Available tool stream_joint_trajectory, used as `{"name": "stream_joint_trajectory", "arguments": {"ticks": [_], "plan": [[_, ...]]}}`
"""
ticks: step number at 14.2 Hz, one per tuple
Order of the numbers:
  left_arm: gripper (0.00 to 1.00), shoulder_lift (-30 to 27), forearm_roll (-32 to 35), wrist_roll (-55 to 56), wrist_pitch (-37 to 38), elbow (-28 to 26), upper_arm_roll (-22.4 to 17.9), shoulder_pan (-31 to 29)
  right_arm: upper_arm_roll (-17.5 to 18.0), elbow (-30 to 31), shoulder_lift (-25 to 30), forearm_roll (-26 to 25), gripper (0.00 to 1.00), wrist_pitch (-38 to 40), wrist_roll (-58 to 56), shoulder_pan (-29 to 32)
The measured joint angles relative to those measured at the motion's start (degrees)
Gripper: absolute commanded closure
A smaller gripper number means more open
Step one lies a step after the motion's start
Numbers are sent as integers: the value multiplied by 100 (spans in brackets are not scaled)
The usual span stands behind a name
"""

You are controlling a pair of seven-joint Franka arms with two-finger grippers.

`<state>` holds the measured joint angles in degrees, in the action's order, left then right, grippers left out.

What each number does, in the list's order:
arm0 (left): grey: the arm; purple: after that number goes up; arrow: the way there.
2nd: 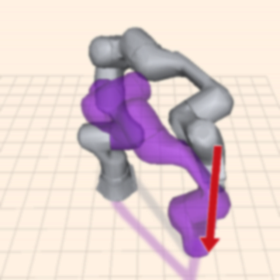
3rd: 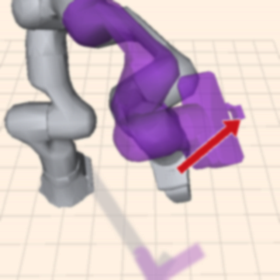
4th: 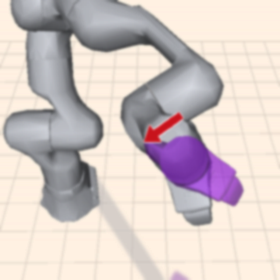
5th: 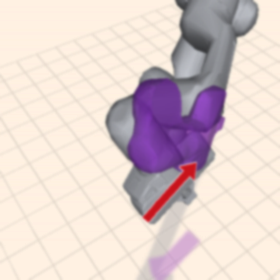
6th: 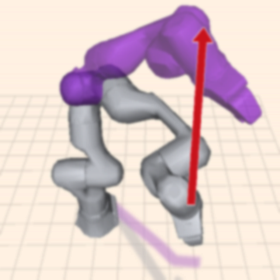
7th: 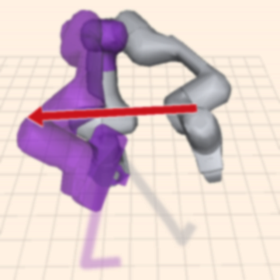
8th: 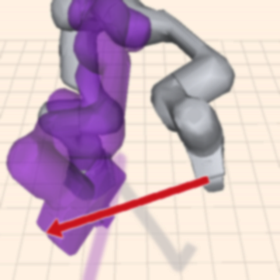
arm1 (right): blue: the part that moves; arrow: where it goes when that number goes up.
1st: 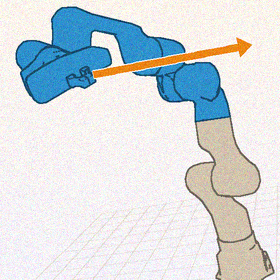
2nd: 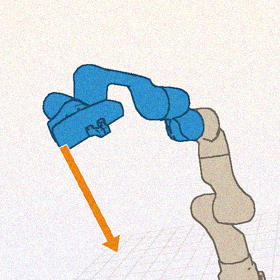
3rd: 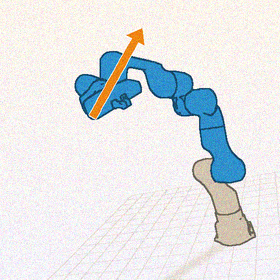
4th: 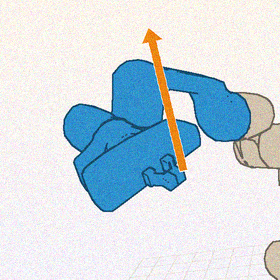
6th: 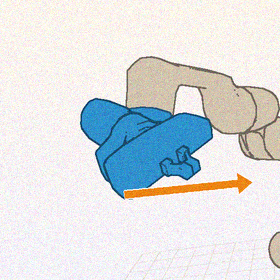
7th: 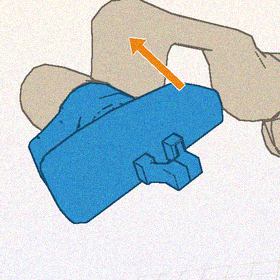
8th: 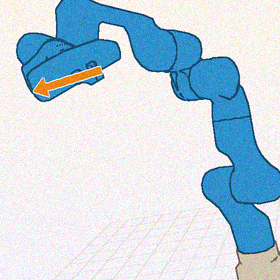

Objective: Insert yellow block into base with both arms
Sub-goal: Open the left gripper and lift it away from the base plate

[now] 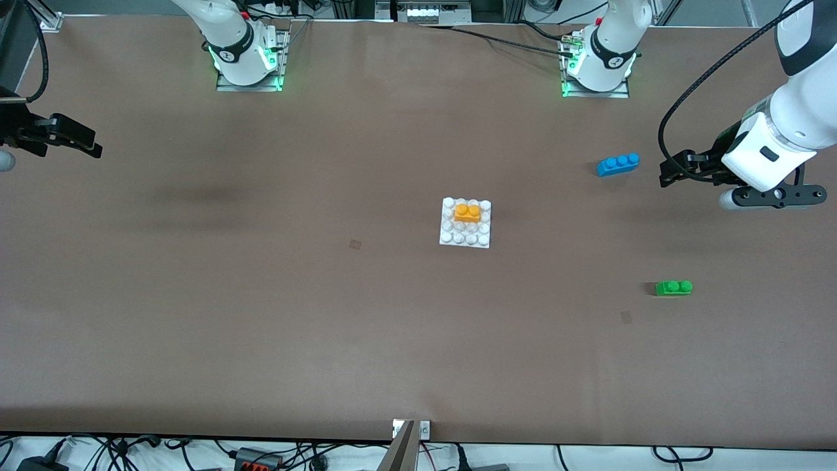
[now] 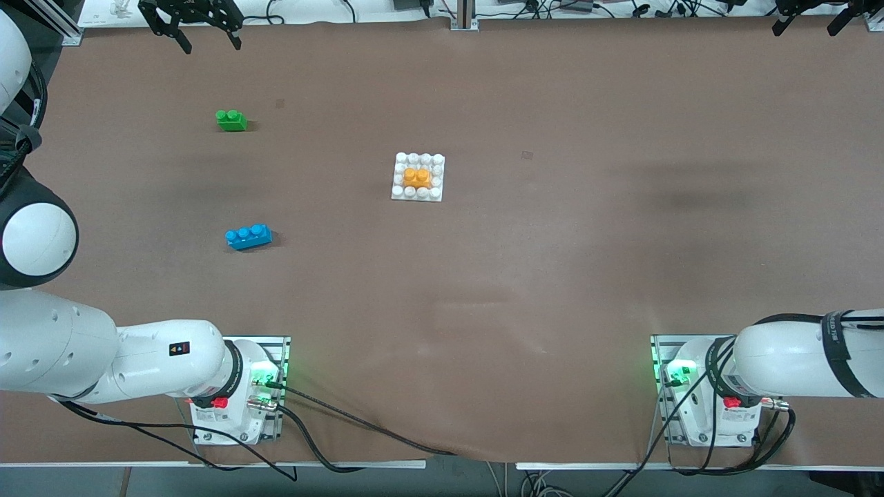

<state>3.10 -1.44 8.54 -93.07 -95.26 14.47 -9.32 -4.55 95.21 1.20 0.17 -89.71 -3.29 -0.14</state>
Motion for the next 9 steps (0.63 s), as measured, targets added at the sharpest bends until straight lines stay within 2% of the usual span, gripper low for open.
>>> {"name": "stream_joint_trajectory", "arguments": {"ticks": [9], "plan": [[0, 0, 0, -8, 101, 34, 6, 8, 2, 0, 0, 0, 0, 0, 0, -3]]}}
